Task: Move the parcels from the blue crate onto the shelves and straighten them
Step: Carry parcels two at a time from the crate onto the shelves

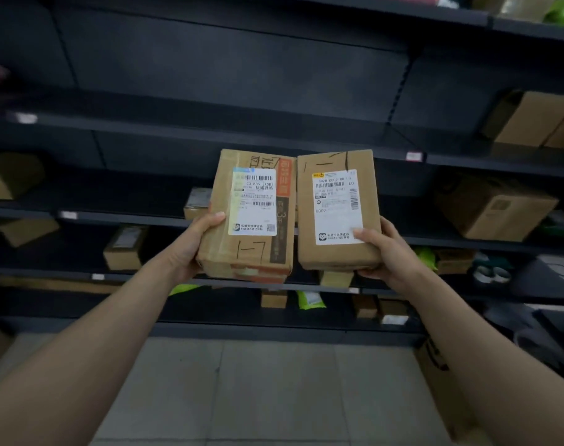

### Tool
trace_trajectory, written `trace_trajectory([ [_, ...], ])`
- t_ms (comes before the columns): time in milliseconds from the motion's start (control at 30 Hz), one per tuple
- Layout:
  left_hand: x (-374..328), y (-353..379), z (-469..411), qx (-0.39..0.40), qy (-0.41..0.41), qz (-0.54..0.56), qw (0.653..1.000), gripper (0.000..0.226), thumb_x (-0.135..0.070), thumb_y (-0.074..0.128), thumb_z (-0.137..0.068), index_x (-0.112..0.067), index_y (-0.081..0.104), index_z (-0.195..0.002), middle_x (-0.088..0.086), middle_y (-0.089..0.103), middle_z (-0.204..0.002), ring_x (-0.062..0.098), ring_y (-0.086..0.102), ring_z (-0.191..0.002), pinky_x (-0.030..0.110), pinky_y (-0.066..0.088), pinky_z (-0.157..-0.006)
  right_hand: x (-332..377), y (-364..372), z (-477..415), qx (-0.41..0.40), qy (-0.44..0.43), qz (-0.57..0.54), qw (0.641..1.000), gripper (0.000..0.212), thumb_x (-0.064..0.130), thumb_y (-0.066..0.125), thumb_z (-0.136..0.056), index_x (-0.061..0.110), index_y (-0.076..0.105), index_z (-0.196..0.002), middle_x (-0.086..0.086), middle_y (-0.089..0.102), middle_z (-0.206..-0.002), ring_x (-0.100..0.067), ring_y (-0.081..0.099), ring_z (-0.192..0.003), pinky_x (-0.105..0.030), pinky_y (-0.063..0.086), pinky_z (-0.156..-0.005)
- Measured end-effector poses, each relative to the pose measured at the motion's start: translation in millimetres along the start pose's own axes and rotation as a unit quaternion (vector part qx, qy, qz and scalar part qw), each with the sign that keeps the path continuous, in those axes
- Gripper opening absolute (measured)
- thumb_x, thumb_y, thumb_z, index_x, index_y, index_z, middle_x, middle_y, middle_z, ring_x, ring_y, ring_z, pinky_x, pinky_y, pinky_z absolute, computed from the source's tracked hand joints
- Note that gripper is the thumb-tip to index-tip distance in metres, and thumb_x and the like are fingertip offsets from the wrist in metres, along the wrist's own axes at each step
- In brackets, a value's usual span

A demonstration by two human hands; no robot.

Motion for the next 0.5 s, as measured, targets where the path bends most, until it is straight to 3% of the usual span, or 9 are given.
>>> trace_trajectory([
  [133, -27.1, -23.7, -27.9, -0.04, 0.02, -0.011, 0.999, 0.068, -0.059, 0.064, -0.07, -0.033, 0.046, -0.131, 0.007, 0.065, -0.121, 0.031, 0.061, -0.109, 0.049, 0.051, -0.086, 19.5, 26.7, -54.1, 0.042, -0.016, 0.0, 0.999, 0.073, 0.034, 0.074, -0.075, 0.043, 0.035, -0.137, 0.001, 0.057, -0.121, -0.025, 0.057, -0.106, -0.046, 0.053, -0.078],
  [300, -45.4, -59.7, -51.4, -0.075, 0.021, -0.019, 0.997, 0.073, -0.059, 0.064, -0.069, -0.03, 0.044, -0.133, 0.008, 0.061, -0.126, 0.031, 0.06, -0.111, 0.046, 0.051, -0.082, 37.1, 60.9, -111.1, 0.094, -0.007, 0.013, 0.995, 0.073, 0.038, 0.075, -0.073, 0.045, 0.036, -0.134, 0.001, 0.057, -0.123, -0.025, 0.057, -0.108, -0.049, 0.054, -0.08],
  [500, -24.6, -119.4, -55.9, -0.141, -0.029, -0.002, 0.99, 0.053, -0.056, 0.059, -0.078, -0.028, 0.056, -0.123, 0.009, 0.07, -0.11, 0.03, 0.065, -0.1, 0.043, 0.053, -0.08, 23.5, 108.5, -151.9, 0.154, 0.044, 0.095, 0.983, 0.074, 0.041, 0.078, -0.068, 0.047, 0.039, -0.13, 0.002, 0.054, -0.123, -0.026, 0.054, -0.109, -0.05, 0.053, -0.083],
])
Point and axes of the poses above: each hand's wrist, its own z-axis away from the middle knuckle, its own y-axis out of the palm, x = y × z, the point moved 2 cm from there along -z, towards the middle knuckle
